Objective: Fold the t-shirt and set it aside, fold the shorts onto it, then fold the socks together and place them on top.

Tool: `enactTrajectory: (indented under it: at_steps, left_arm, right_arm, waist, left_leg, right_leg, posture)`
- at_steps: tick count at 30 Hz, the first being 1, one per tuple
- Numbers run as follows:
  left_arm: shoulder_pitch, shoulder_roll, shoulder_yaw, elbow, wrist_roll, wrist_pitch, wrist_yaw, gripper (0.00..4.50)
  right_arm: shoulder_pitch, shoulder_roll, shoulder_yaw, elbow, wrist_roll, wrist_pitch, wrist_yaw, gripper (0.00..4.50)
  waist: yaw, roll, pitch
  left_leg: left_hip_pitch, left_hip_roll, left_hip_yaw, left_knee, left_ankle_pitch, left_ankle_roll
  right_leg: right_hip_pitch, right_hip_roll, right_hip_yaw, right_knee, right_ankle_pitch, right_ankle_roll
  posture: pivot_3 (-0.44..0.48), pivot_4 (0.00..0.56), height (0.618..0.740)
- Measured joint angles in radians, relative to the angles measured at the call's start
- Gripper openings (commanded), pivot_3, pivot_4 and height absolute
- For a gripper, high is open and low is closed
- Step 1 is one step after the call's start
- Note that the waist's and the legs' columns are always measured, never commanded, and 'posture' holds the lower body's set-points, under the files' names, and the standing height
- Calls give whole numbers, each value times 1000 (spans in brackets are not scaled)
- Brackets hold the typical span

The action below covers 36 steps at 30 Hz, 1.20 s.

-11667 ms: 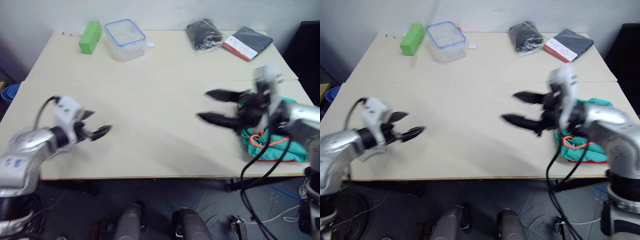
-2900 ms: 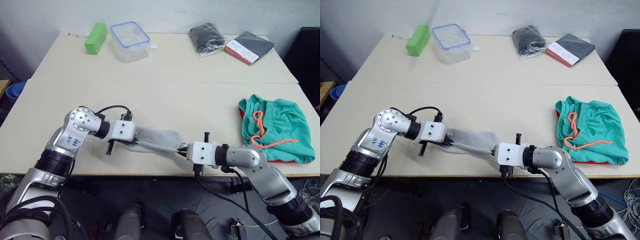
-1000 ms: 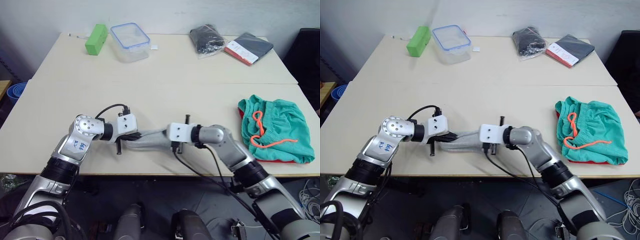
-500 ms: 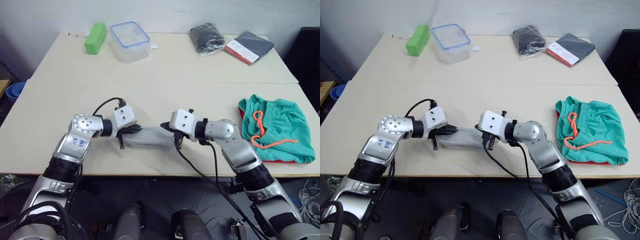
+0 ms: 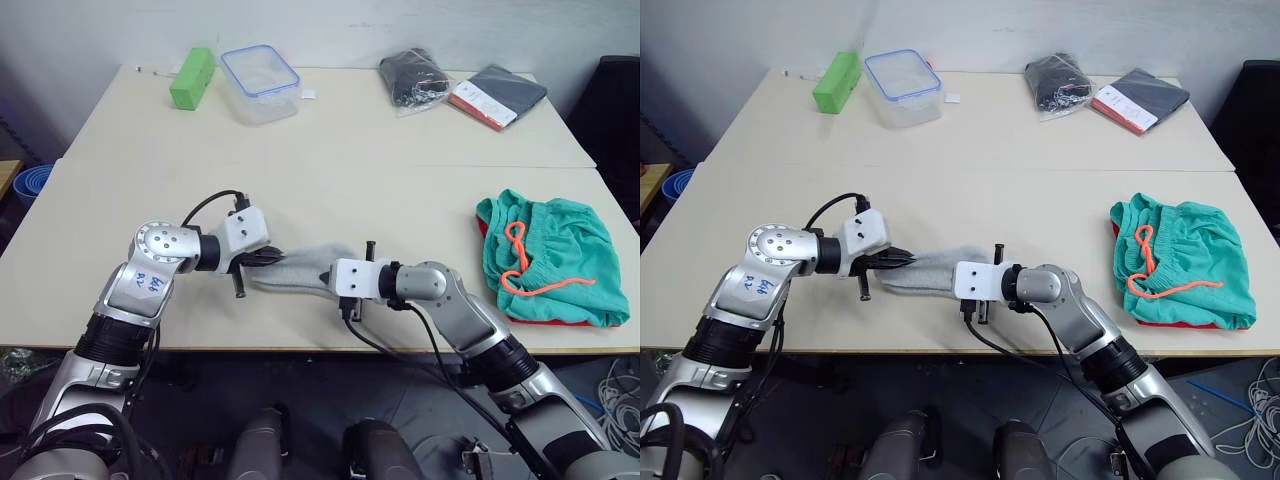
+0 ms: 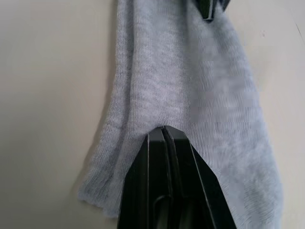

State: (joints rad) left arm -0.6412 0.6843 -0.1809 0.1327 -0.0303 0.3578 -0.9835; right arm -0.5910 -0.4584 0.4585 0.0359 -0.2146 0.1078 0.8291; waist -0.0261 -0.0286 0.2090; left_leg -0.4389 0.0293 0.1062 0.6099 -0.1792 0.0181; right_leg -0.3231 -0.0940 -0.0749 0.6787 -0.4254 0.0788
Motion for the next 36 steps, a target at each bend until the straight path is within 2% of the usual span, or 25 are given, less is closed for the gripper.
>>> enactTrajectory:
  at_steps: [2,3,5,10,16,19,24,28,32,36]
  left_arm:
    - [-2,7,4,13,-6,6,-14,24]
    - [-2,7,7,15,-16,18,-23,225]
    - [-2,7,16,16,-47,57,-46,661]
    - [-3,8,51,13,-71,87,-43,2180]
    - [-36,-14,161,-25,-192,136,-43,2180]
    - [-26,-12,164,-95,-227,147,-66,1601]
    - [50,-8,76,-164,-222,138,-107,80]
    - [59,-4,-18,-113,-133,91,-88,33]
    - [6,-42,-36,3,-62,94,-8,33]
    - [3,-62,-26,-10,-62,180,33,33]
  right_arm:
    - [2,0,-1,-1,0,-2,1,0]
    - [3,0,-3,-1,0,-2,1,0]
    - [8,0,-7,-4,0,-3,2,0]
    - [16,0,-16,-8,1,-3,6,0]
    - [23,-6,-26,-19,1,-2,19,0]
    - [27,-15,-30,-28,1,0,31,0]
    - [27,-18,-33,-31,2,3,39,0]
    - [28,-22,-34,-34,2,6,42,0]
    - [33,-32,-36,-47,3,8,49,0]
    - [57,-54,-42,-85,17,10,72,0]
  waist:
    - [0,0,0]
    - [0,0,0]
    - [0,0,0]
    - [1,0,0]
    - [1,0,0]
    - [1,0,0]
    - [1,0,0]
    - [3,0,0]
    - [5,0,0]
    - [1,0,0]
  left_leg:
    - [0,0,0,0,0,0]
    - [0,0,0,0,0,0]
    - [0,0,0,0,0,0]
    - [0,0,0,0,0,0]
    - [0,0,-1,0,0,0]
    - [0,0,-1,0,0,0]
    - [0,0,0,0,0,0]
    - [-1,0,0,0,0,0]
    - [-1,0,-1,0,0,1]
    - [0,0,0,0,-1,1]
  right_leg:
    - [0,0,0,0,0,0]
    - [0,0,0,0,0,0]
    - [0,0,0,0,0,0]
    - [0,0,0,0,0,0]
    - [0,0,0,0,0,0]
    - [0,0,0,-1,0,0]
    - [0,0,0,-1,0,0]
    - [0,0,0,-2,0,0]
    - [0,0,0,-2,0,0]
    - [0,0,0,-2,0,0]
  posture:
    - [0,150,740]
    - [0,150,740]
    - [0,150,740]
    - [0,150,740]
    - [0,150,740]
    - [0,150,740]
    - [0,150,740]
    - [0,150,740]
    - [0,150,740]
    - [0,150,740]
